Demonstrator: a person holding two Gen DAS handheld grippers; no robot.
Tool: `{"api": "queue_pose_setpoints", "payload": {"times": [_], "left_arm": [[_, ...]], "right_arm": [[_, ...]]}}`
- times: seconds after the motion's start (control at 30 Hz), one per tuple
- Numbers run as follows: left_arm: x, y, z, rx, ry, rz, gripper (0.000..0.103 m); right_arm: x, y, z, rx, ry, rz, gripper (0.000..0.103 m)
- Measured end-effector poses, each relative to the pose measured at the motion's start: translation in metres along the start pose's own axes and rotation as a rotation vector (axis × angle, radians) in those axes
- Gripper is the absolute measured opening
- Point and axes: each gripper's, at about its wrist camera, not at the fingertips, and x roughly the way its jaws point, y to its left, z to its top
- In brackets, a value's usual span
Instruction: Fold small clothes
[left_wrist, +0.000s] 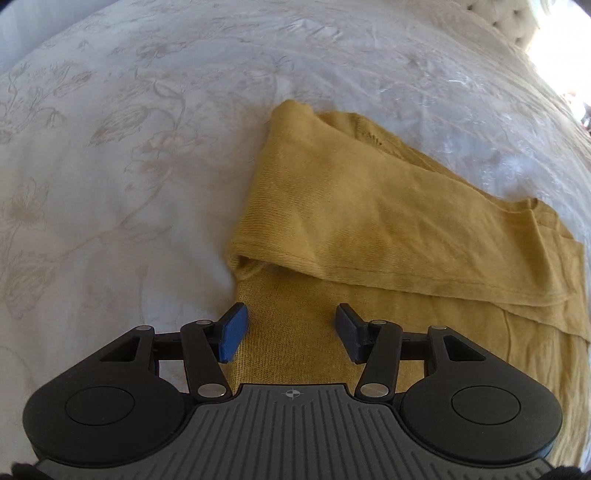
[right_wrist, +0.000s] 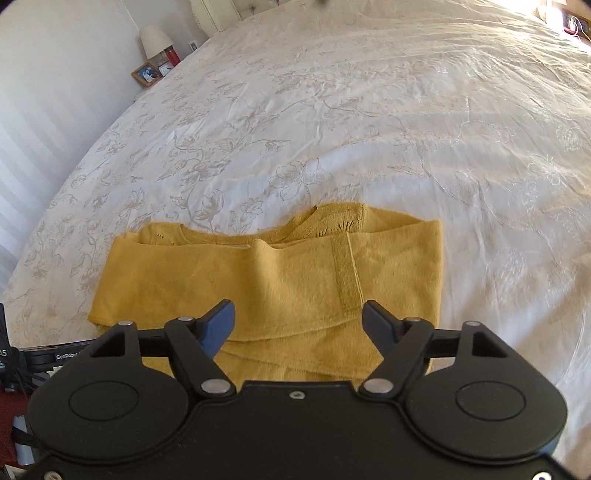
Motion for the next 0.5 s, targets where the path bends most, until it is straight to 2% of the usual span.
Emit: {"api": "queue_pose_setpoints", "payload": {"times": [0.1,0.23,0.37,0.4,0.47,0.5], "left_arm": [[0.009,0.005,0.0,-0.028,0.001,-0.011,0.054],[0.016,0.008,0.001,-0.038,0.002,-0.017,0.068],[0.019,0.012,0.002,-0.057,0.009,-0.041,0.069],[0.019,0.013,0.002,-0.053,0.01,-0.042,0.069],[0.019,0.013,0.002,-0.049,0.008,-0.043,0.069],[0.018,0.013,0.001,-0.049,0.007,-0.043,0.069]], "right_arm": [[0.02,-0.004,0.008,-0.022,0.036,-0.01,0.074],[0.046,-0.007,0.016,-0.042,0.079,-0.028,0.074],[0.066,-0.015,0.019,-0.015,0.122,-0.028,0.074],[0.069,-0.016,0.018,-0.006,0.131,-0.015,0.066],[0.073,-0.015,0.018,0.0,0.151,-0.015,0.042],[0.074,-0.014,0.019,0.0,0.159,-0.017,0.017]]}}
